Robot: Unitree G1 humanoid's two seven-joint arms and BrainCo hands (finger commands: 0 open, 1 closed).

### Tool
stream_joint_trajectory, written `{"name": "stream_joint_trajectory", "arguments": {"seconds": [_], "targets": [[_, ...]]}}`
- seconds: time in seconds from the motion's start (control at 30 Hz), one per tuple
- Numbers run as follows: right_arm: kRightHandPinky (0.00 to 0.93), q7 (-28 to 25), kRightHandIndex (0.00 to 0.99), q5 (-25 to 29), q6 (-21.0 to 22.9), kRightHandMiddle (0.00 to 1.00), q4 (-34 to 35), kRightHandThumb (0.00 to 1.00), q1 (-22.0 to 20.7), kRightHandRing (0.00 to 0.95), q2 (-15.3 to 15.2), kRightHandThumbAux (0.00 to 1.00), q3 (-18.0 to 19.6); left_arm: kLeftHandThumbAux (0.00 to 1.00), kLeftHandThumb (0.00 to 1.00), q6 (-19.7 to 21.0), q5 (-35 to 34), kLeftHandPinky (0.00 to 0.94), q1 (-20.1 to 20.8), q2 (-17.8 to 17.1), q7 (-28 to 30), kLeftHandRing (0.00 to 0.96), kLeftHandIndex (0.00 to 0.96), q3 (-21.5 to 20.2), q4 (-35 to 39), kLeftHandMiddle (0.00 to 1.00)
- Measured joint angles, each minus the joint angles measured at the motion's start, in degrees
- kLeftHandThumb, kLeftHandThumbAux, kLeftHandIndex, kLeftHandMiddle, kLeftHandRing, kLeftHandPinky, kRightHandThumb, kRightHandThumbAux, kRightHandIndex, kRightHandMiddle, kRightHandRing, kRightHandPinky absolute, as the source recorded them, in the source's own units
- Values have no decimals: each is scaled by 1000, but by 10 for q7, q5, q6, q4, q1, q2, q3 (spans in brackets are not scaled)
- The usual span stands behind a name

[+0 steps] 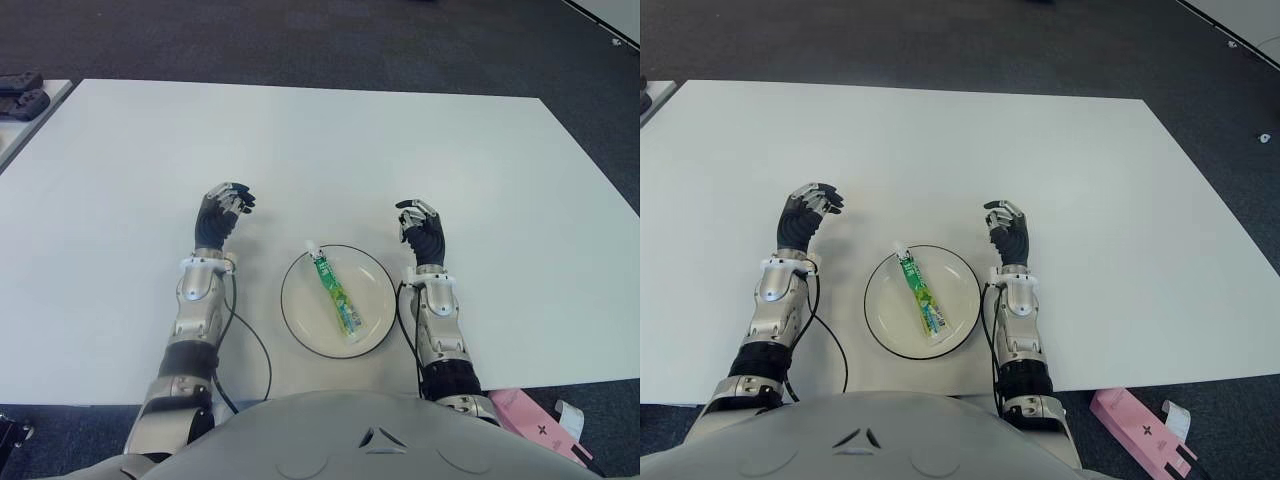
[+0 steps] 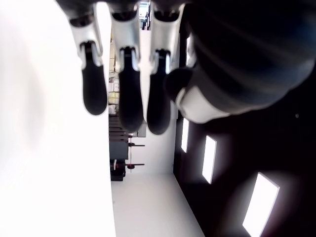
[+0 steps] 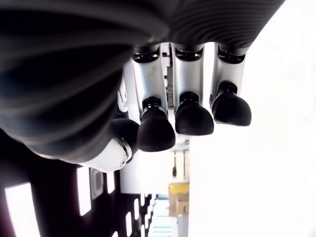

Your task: Put the toothpaste on the table into the plate.

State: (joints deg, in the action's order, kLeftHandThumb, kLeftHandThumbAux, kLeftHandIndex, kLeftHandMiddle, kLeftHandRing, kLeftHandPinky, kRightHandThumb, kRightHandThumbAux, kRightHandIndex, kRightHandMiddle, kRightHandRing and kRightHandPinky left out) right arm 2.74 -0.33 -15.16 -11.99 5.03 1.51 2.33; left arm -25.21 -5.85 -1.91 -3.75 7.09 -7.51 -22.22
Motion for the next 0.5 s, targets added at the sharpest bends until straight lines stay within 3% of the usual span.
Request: {"name": "stream_joint_trajectory", "arguments": {"seconds": [0.5], "targets": [[836,4,438,-2,7,846,26,702,58,836,0,726,-8,721,703,14,-4,517,-68,13,0,540,432,15,56,546]]}}
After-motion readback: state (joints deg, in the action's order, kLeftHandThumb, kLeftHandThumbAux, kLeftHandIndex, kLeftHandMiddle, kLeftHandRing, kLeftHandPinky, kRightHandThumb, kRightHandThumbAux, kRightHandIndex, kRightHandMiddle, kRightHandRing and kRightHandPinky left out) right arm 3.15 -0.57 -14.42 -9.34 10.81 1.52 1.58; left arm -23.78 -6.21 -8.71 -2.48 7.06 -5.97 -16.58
